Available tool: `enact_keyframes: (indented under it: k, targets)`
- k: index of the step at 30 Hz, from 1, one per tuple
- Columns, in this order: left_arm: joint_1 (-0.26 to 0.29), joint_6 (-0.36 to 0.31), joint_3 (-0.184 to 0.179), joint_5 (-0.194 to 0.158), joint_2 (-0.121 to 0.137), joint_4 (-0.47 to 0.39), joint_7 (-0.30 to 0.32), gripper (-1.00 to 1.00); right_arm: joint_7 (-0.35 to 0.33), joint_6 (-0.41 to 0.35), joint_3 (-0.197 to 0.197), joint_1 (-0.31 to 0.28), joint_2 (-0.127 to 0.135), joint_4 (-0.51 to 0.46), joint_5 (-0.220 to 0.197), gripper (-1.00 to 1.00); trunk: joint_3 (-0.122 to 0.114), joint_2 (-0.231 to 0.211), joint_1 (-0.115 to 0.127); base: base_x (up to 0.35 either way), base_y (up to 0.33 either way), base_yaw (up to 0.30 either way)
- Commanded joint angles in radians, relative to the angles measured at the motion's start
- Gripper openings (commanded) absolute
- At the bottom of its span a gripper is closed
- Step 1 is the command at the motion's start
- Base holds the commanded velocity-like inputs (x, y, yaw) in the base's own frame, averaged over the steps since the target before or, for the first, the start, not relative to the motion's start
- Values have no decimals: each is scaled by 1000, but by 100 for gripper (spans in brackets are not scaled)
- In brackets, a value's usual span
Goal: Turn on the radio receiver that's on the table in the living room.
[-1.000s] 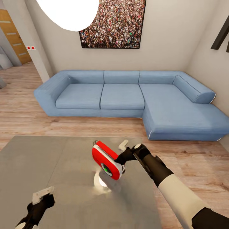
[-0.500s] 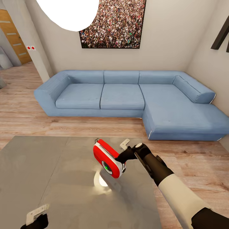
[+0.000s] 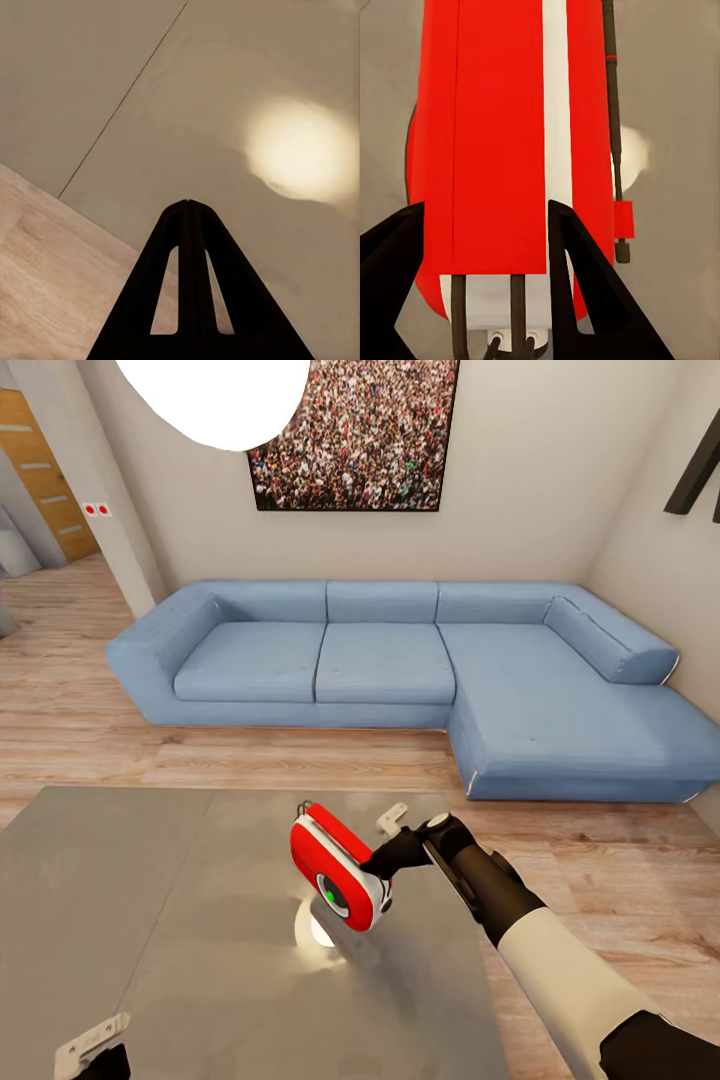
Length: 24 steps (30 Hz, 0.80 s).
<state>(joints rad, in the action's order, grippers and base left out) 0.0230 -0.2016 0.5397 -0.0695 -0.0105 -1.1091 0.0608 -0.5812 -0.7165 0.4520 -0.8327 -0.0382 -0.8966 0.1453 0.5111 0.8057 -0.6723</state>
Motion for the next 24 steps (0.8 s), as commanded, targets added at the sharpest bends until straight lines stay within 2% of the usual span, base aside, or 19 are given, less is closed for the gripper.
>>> enact_keyframes:
  k: [1,24]
  targets:
    - [0,0,0,0,0,0,0,-100,0,-1,0,0,0,0,-8,-100,3,7,-4,0,0,0]
    - [0,4,-1,0,-3,0,-3,-100,0,-1,2,0,-1,8,-8,-100,72,161,-88,0,0,0]
